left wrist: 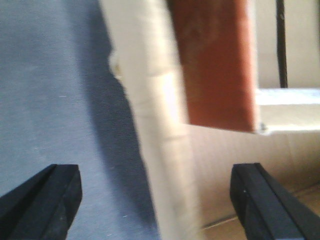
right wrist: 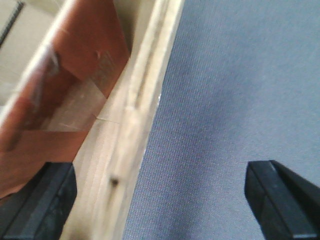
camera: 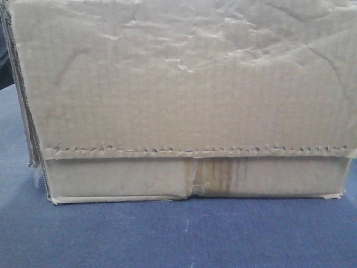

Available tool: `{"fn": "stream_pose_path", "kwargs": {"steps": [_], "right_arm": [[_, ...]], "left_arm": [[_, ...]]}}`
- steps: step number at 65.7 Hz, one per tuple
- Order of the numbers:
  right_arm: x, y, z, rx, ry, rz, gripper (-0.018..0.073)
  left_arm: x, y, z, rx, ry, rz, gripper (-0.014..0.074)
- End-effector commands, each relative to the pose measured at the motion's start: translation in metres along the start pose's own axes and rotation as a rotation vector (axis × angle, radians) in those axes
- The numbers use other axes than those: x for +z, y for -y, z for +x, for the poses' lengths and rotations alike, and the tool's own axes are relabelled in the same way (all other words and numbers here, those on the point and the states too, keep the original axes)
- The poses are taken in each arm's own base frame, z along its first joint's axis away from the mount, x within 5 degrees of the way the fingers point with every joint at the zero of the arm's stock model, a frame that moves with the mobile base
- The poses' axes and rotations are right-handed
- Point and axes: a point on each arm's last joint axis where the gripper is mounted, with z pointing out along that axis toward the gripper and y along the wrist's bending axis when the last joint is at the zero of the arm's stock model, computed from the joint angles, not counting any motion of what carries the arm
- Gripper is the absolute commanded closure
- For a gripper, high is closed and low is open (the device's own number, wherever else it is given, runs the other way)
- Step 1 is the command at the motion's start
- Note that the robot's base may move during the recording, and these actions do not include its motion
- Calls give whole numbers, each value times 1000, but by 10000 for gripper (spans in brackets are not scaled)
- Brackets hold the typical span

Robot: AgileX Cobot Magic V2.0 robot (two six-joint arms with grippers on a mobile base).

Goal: Stack two boxes on right shelf middle

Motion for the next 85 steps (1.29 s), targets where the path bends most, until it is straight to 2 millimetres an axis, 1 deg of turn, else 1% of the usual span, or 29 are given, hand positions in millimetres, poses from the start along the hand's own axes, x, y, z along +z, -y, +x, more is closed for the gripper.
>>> {"fn": "stream_pose_path", "kwargs": {"steps": [1, 4, 7, 10, 12, 13, 14, 15, 18, 19, 23, 24, 25, 42, 49, 57, 64, 68, 77, 78, 81, 85], "right_arm": [[1, 0, -3, -12, 8, 1, -9], [2, 0, -3, -12, 7, 1, 10], [2, 0, -3, -12, 9, 1, 50], [2, 0, -3, -12, 9, 1, 113], [2, 0, -3, -12, 9, 1, 167], [2, 0, -3, -12, 9, 1, 197], [2, 0, -3, -12, 9, 1, 247], [2, 0, -3, -12, 9, 1, 265], [2, 0, -3, -12, 9, 1, 377], [2, 0, -3, -12, 9, 1, 437], [2, 0, -3, -12, 9, 1, 600], [2, 0, -3, -12, 7, 1, 661], [2, 0, -2, -12, 5, 1, 720], [0, 0, -2, -12, 9, 1, 713], [-6, -1, -2, -14, 28, 2, 713], [-22, -3, -1, -18, 71, 5, 713], [-43, -5, -4, -24, 150, 10, 713], [-59, -6, -6, -28, 208, 14, 713], [-102, -10, -11, -41, 348, 22, 713], [-105, -10, -11, -41, 356, 21, 713], [-122, -12, -12, -47, 410, 24, 713], [-139, -14, -13, -51, 468, 25, 713]], "left_arm": [[8, 2, -2, 12, -5, -2, 102], [12, 2, -2, 11, -20, -4, 114], [15, 2, -2, 11, -35, -6, 142], [16, 2, -2, 12, -36, -8, 196], [16, 2, -2, 12, -36, -8, 247], [16, 2, -2, 12, -36, -8, 277], [16, 2, -2, 12, -36, -8, 324], [16, 2, -2, 12, -36, -8, 341], [16, 2, -2, 12, -36, -8, 449], [16, 2, -2, 12, -36, -8, 507], [15, 1, -3, -10, -34, -11, 668], [15, 1, -3, -12, -34, -11, 708], [15, 1, -3, -11, -32, -13, 707], [12, 0, -4, -31, -22, -26, 708], [0, 1, -6, -29, 17, -20, 708], [-24, 3, -11, -25, 92, -7, 708], [-51, 5, -15, -19, 169, -2, 708], [-72, 5, -18, -13, 238, -5, 708], [-115, 6, -20, -5, 373, -6, 708], [-119, 6, -20, -4, 386, -4, 708], [-130, 6, -19, -3, 420, 0, 708], [-145, 7, -17, -2, 465, 7, 708]]}}
